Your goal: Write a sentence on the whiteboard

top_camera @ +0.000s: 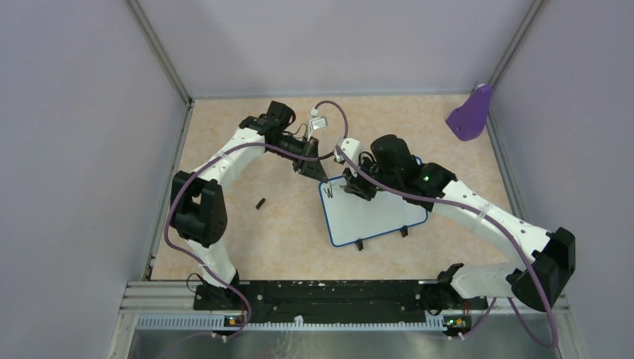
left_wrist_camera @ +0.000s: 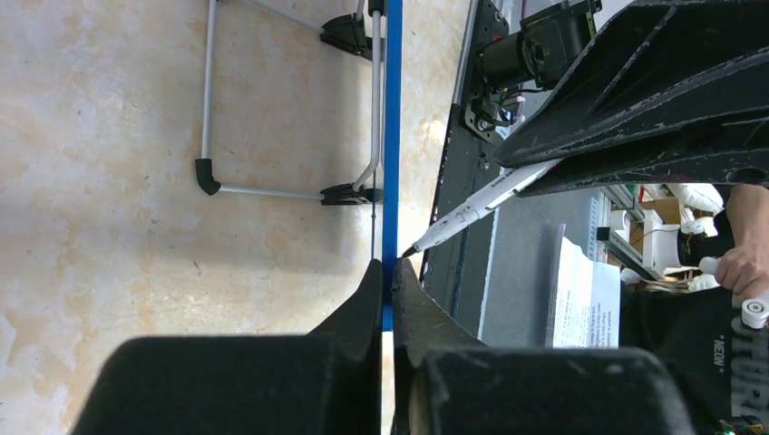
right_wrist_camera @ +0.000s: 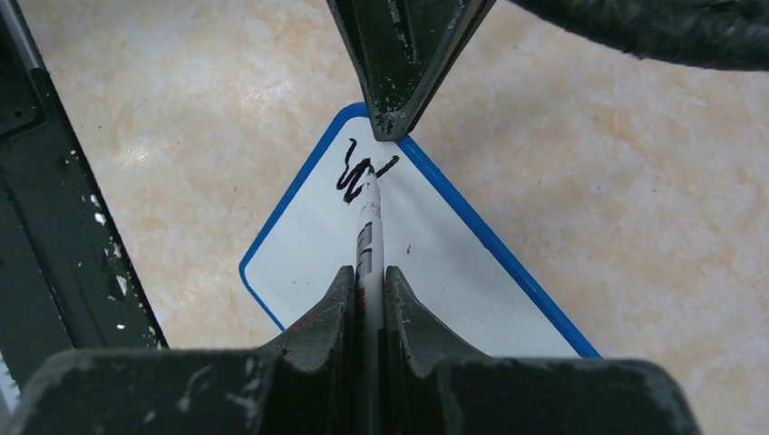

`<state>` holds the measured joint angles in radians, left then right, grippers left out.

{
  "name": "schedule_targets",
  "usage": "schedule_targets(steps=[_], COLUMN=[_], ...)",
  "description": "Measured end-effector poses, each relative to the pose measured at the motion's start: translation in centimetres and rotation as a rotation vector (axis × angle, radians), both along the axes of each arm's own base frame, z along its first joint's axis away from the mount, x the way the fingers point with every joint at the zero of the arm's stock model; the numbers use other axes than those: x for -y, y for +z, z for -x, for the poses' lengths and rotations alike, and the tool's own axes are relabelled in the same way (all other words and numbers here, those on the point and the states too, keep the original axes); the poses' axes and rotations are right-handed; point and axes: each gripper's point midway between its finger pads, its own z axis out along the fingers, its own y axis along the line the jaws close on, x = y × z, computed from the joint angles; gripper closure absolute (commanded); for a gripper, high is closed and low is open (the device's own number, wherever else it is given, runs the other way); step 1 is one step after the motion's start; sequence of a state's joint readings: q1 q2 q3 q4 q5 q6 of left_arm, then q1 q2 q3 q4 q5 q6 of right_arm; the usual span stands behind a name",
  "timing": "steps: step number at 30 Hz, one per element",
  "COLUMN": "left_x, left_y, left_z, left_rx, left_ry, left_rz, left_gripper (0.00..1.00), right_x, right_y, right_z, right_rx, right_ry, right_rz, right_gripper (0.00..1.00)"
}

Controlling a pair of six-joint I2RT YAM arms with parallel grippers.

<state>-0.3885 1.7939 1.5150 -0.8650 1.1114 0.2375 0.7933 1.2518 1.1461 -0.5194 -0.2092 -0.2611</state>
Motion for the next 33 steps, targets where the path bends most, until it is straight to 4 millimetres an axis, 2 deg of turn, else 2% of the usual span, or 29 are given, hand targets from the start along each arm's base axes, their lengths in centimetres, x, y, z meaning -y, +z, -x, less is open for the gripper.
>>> schedule_targets(steps=[11, 17, 33], left_x=[0.0, 0.0, 0.0], left_y=[0.0, 0.0, 0.0], left_z=[0.0, 0.0, 0.0], left_rx=[0.0, 0.0, -0.001], left_ry=[0.0, 0.0, -0.002], left_rz=[0.0, 0.0, 0.003], left_gripper=[1.0, 1.0, 1.0], right_x=[1.0, 1.9, 1.5], right_y=[0.3, -1.0, -0.6], right_z=[2.2, 1.8, 1.7], right_rx=[-0.022, -0.054, -0.067], right_ry=[0.057, 0.027, 0.032], right_rz=[-0.012, -0.003, -0.038], right_gripper=[1.0, 1.0, 1.0])
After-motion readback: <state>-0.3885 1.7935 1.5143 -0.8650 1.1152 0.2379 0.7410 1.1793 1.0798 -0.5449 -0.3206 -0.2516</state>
